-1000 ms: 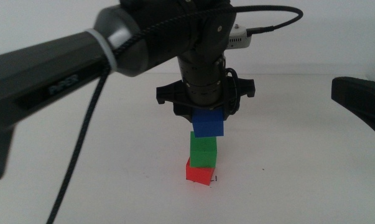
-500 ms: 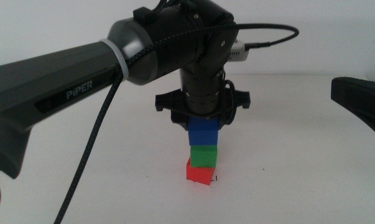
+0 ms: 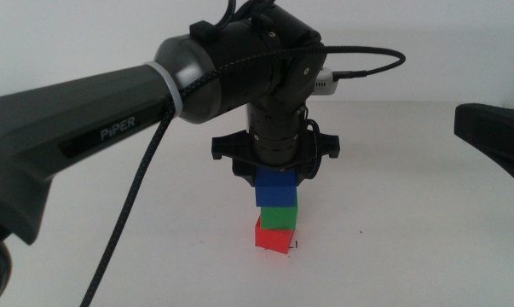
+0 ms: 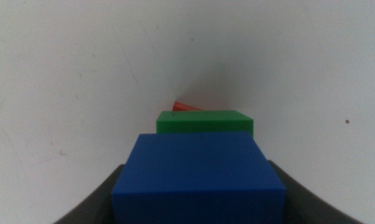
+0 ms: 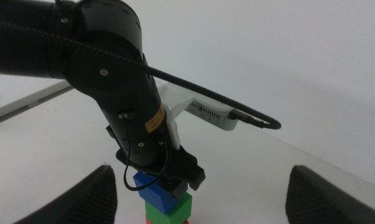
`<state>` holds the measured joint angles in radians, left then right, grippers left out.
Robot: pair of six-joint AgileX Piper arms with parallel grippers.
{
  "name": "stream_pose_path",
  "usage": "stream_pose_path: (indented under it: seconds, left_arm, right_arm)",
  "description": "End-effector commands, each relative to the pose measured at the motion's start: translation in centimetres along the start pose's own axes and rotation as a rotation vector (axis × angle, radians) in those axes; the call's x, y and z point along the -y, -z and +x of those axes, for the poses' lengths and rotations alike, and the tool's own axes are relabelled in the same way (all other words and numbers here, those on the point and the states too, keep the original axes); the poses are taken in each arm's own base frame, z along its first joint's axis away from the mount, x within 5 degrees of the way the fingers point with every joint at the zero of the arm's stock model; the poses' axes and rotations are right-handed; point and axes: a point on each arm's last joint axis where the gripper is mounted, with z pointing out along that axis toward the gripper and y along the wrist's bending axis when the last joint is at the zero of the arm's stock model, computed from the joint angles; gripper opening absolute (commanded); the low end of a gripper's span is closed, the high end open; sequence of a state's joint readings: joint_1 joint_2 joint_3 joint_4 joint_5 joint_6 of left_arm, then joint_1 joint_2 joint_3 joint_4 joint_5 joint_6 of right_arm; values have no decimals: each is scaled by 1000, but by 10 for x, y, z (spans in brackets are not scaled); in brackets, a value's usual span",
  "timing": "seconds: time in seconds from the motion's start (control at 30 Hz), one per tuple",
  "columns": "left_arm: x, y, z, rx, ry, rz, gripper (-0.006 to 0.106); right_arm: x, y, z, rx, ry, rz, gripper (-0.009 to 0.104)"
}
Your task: Stack red cubes first, then green, then blue cubes in a specific spot.
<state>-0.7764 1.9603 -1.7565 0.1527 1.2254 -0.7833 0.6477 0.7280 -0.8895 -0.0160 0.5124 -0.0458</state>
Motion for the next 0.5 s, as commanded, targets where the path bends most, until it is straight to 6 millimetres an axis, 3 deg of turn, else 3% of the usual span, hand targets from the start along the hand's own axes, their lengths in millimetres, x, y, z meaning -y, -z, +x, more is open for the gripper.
stream_pose_path:
  seconds: [0.0,0.47]
  left_arm:
    - [1,1,0,8,3,2,-2]
    - [3,0,0,3,15,29,-2]
  right_arm:
    - [1,1,0,11,0,10,83]
    - [1,1,0,11,0,10,83]
